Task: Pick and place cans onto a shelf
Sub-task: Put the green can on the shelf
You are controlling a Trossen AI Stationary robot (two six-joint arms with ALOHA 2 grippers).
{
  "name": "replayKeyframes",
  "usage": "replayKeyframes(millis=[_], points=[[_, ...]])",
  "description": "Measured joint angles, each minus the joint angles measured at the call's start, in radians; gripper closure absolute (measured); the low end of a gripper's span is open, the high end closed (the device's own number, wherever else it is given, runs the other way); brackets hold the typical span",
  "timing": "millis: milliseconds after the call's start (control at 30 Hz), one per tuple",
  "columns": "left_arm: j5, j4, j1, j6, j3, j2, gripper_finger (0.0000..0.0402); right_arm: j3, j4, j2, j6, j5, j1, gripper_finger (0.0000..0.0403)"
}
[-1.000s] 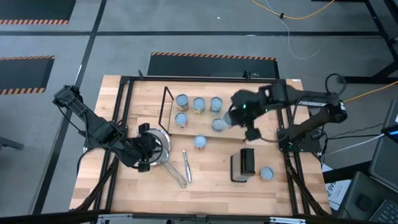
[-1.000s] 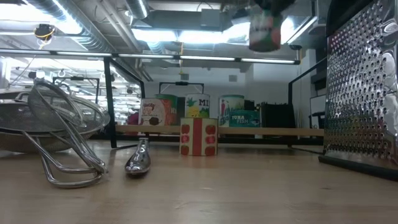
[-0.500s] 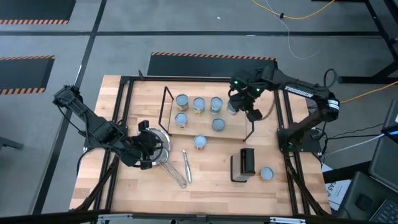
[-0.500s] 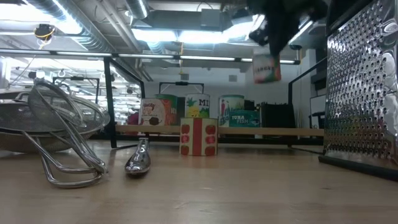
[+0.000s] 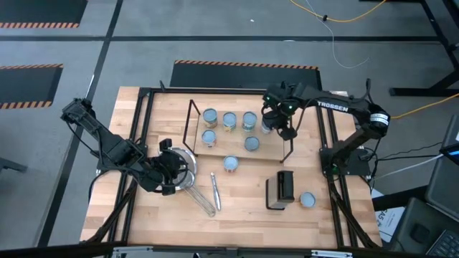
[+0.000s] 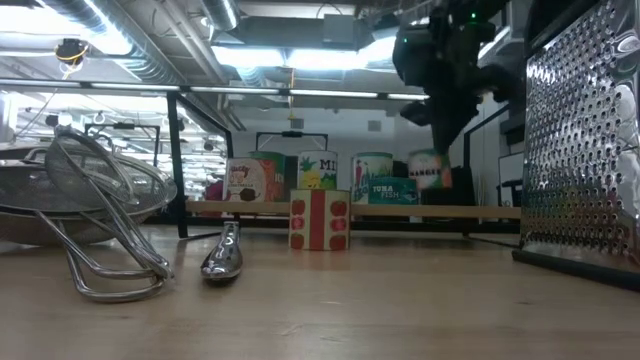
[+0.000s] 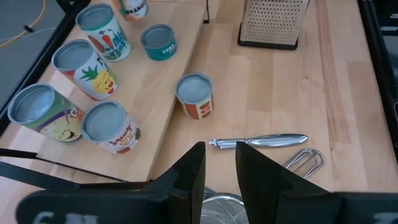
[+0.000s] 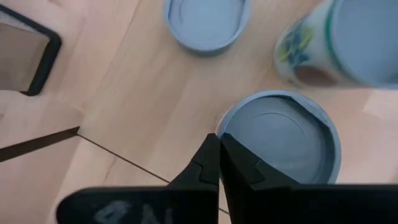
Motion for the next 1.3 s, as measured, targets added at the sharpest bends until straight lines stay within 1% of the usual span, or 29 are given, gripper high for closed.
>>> replayKeyframes(millis=[267, 600, 800, 1133, 1300], points=[[0.000, 0.000, 0.000, 0.000, 0.000, 0.000, 0.0320, -0.078, 0.043, -0.002, 0.000, -0.003, -0.005, 0.0395], [0.000, 0.011, 0.000, -0.006, 0.000, 0.000, 0.0320, -0.079, 0.051, -0.002, 0.004, 0.006, -0.005, 0.0362], [0.000, 0.036, 0.000, -0.006, 0.000, 0.000, 0.0320, -0.079, 0.050, -0.003, 0.008, 0.038, -0.005, 0.0351], [0.000, 0.036, 0.000, -0.006, 0.000, 0.000, 0.0320, -0.079, 0.051, -0.003, 0.015, 0.036, -0.005, 0.0340], [0.000, 0.037, 0.000, -0.006, 0.000, 0.000, 0.0320, -0.078, 0.071, -0.001, 0.147, 0.022, -0.004, 0.0340]])
